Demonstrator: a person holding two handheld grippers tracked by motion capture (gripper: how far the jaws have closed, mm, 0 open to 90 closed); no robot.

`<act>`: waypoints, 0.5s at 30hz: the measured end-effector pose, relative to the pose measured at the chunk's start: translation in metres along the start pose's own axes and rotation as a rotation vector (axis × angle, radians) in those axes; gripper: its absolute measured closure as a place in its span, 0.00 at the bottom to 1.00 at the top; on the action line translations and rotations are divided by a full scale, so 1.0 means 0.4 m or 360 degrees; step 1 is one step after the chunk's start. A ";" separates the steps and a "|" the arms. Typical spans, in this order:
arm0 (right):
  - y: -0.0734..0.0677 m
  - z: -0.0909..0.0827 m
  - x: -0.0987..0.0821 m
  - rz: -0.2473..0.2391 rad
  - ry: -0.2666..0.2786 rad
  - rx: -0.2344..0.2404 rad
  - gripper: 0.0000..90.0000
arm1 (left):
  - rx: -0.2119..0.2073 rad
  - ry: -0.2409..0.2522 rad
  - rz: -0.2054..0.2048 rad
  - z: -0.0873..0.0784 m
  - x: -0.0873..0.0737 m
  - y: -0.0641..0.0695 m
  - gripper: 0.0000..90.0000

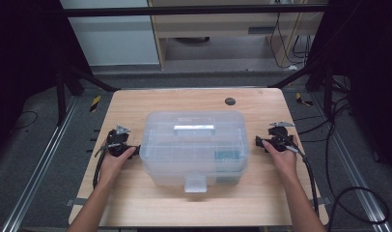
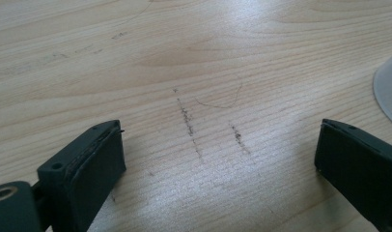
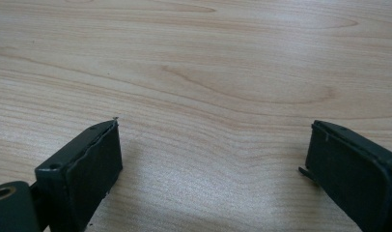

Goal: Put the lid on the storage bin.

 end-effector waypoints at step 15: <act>-0.004 0.003 -0.001 0.0021 -0.0014 -0.0013 0.01 | 0.0001 -0.0020 -0.0016 0.001 -0.004 -0.002 0.00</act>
Point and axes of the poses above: each handheld gripper's, and its own axes: z roughly forward along the jaws, x roughly out of its top, y roughly to its right, the point moved 10 cm from there along z, roughly forward along the jaws, and after that the axes turned 8 degrees about -z, right-handed, at the moved point
